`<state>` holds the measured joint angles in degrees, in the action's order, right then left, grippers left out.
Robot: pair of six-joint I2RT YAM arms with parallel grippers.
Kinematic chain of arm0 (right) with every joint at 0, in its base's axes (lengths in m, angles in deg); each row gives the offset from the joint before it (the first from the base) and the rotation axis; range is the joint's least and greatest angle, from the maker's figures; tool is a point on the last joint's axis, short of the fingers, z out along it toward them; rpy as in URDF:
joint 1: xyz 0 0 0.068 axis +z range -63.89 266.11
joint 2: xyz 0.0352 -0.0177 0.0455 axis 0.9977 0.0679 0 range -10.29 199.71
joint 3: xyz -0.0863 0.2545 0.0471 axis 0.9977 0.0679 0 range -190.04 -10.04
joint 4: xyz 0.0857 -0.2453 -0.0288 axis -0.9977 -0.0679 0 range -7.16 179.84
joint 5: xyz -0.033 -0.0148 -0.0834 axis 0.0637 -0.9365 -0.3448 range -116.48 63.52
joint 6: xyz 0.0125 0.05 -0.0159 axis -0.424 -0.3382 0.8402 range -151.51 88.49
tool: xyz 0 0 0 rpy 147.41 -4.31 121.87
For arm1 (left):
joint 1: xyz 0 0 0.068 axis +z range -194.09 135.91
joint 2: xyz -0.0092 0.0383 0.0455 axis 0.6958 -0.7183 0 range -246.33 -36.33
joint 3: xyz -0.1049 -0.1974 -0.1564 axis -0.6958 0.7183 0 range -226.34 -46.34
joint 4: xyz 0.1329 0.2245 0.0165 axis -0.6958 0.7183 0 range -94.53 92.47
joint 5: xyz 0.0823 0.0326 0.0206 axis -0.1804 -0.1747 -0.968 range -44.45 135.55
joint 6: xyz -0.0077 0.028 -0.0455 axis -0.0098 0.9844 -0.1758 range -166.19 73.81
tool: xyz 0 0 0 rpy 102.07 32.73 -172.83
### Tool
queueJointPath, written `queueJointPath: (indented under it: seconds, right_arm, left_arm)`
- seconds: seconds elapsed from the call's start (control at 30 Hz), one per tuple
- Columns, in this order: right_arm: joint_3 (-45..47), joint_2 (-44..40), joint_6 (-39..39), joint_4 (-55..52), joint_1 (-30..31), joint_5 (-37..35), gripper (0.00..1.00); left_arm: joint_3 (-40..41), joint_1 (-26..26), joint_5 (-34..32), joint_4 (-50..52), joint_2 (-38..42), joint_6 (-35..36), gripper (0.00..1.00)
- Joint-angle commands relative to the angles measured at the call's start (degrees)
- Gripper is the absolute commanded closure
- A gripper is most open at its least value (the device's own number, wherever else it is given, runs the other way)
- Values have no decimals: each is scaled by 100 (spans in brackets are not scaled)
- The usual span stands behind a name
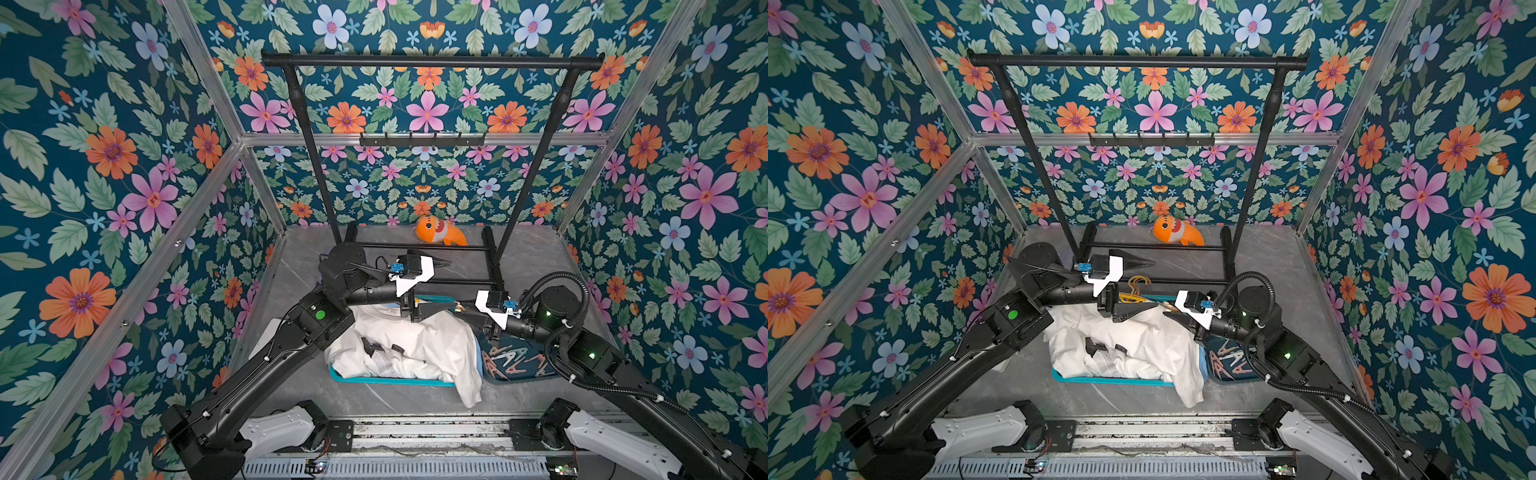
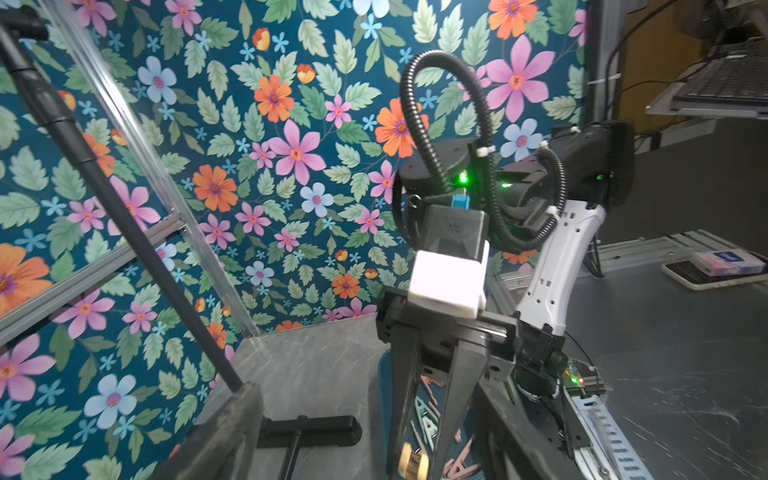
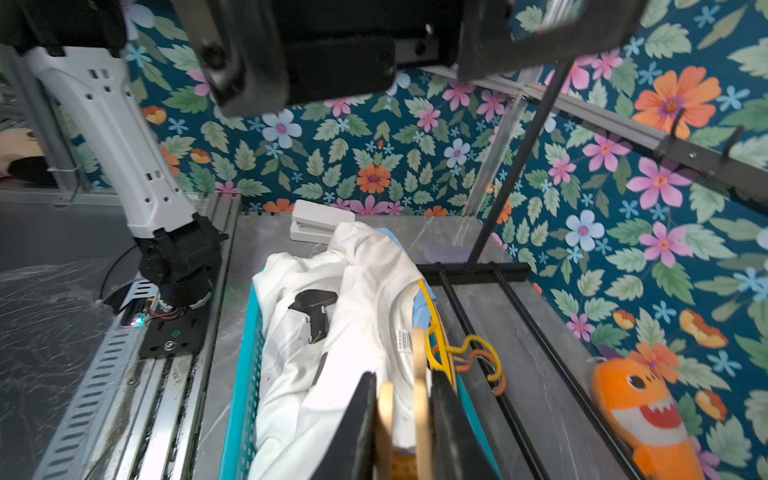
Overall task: Use clothespins to secure the t-shirt on both sides of the hanger
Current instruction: Open the clothespin, then pick up the hanger from the basket.
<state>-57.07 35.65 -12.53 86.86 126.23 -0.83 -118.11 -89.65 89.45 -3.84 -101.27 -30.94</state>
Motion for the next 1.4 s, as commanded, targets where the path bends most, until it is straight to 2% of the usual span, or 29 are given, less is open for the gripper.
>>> queueJointPath:
  seconds: [0.0,0.13,0.27,0.37,0.57,0.73,0.93,1.17,1.37]
  right_arm:
    - [307,-144,-672,830,0,-839,92]
    - [635,-311,-1374,1345,3,-1491,100]
    - [699,-357,-1759,1357,2,-1822,100]
    - [815,-364,-2123,1648,3,-1889,100]
    - [809,-336,-2850,1905,3,-2071,100]
    - [936,-318,-3280,2145,2,-1963,100]
    - [1032,-284,-3451,2196,5,-2011,100]
    - [1057,-149,-3551,2167,4,-2031,100]
    - [976,-81,-3582,2034,4,-1941,100]
  left_arm:
    - [-39,72,-968,624,-62,134,29]
    - [-74,430,-1432,1327,-202,437,33]
    - [-57,1172,-1232,1714,-392,551,36]
    - [-82,1440,-1296,2030,-599,835,38]
    - [-473,1530,-1784,3187,-1322,1589,37]
    - [-624,1563,-2491,3479,-1875,1797,34]
    - [-1007,1550,-2665,3943,-2523,2029,36]
    - [-835,1578,-3829,4478,-2571,3036,37]
    - [-643,1704,-3764,4484,-2338,3354,40]
